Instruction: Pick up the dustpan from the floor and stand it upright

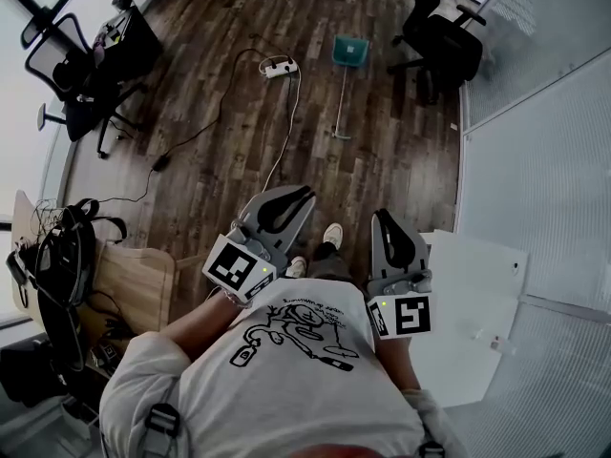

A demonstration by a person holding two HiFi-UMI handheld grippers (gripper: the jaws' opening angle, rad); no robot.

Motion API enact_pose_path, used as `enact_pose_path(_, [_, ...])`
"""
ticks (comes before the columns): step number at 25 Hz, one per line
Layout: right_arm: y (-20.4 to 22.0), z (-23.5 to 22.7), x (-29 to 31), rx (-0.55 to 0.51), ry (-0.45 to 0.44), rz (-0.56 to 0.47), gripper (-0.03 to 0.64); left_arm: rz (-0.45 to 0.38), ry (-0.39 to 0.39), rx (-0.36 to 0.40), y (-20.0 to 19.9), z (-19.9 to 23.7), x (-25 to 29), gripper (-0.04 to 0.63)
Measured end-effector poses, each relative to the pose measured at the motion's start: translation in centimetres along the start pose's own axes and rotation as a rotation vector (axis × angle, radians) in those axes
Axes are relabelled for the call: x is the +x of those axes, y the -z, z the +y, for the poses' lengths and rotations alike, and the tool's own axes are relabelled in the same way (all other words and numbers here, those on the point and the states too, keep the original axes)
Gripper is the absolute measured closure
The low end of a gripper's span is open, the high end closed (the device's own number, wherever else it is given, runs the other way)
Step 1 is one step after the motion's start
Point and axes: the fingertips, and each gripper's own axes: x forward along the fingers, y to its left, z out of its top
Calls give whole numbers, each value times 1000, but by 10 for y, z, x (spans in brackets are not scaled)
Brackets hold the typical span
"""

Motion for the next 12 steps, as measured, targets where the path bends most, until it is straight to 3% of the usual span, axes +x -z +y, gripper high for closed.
enact_pose_path(12, [0,-91,31,5,11,-17,597,20,7,14,0,9,93,569])
